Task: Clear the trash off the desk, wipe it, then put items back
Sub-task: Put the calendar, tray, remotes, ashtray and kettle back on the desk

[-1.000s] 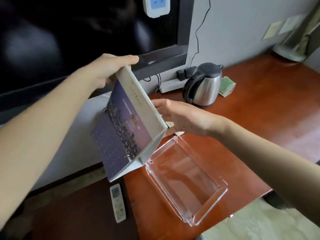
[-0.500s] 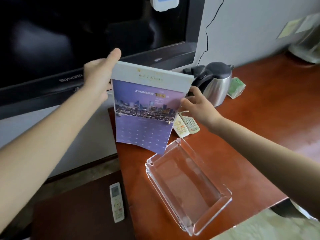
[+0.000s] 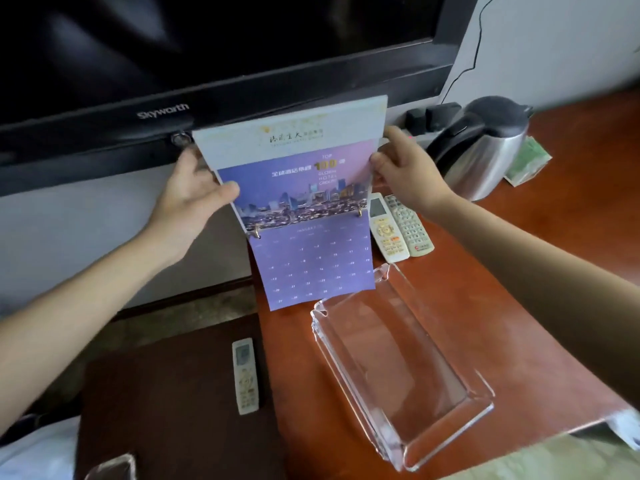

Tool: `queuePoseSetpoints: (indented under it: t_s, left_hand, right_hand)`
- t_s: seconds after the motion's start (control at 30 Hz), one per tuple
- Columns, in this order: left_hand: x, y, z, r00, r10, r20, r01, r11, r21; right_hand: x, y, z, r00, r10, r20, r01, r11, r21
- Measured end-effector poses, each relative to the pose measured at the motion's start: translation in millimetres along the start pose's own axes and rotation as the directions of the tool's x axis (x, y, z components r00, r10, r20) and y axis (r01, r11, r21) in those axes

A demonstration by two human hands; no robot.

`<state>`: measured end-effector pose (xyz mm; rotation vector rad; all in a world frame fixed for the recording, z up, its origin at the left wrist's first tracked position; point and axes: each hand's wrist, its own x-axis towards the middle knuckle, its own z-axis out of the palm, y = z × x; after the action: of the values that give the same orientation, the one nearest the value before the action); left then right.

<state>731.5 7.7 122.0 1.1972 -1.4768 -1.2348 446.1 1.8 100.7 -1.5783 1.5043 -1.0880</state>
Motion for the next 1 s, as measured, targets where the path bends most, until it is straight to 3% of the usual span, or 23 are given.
queuePoseSetpoints:
  t_s: [0.07,0.17,0.27,0.4,0.5,0.63,0.8,1.0]
  left_hand:
    - [-9,-16,10,0.999,-0.02,-0.043,0.024,0.996,0.085]
    - [-14,-44,25,0.985,-0.031,-0.172,0.052,0.991,0.12]
    - [-17,-68,34,0.986,-0.108,-0.128,0.131,0.974,0.187]
    - [-12,-94,30,0.968,-0.243,-0.064,0.251,0.921,0.296]
    - [-7,-100,25,0.968,-0.242,-0.068,0.251,0.911,0.328]
    - [-7,-103,29,0.978,-0.183,-0.099,0.205,0.928,0.31]
    - [-6,-109,24,0.973,-0.16,-0.166,0.206,0.928,0.31]
    - [-2,-102,25,0.973,-0.202,-0.111,0.226,0.936,0.269]
  right_hand:
    - [-4,9,4,0.998,0.003,-0.062,-0.005,0.999,-0.038]
    - [-17,30,13,0.995,0.093,-0.024,-0.095,0.993,-0.07]
    - [-26,46,25,0.984,0.15,0.097,-0.133,0.978,-0.159]
    - [-23,61,21,0.961,0.109,0.256,-0.093,0.993,-0.075]
    - [-26,79,22,0.925,0.147,0.351,-0.055,0.964,-0.259]
    - [-21,88,35,0.94,0.171,0.295,-0.042,0.917,-0.397]
    - [-1,77,44,0.949,0.11,0.294,0.005,0.932,-0.363]
    - [-16,85,44,0.953,0.115,0.279,-0.002,0.927,-0.375]
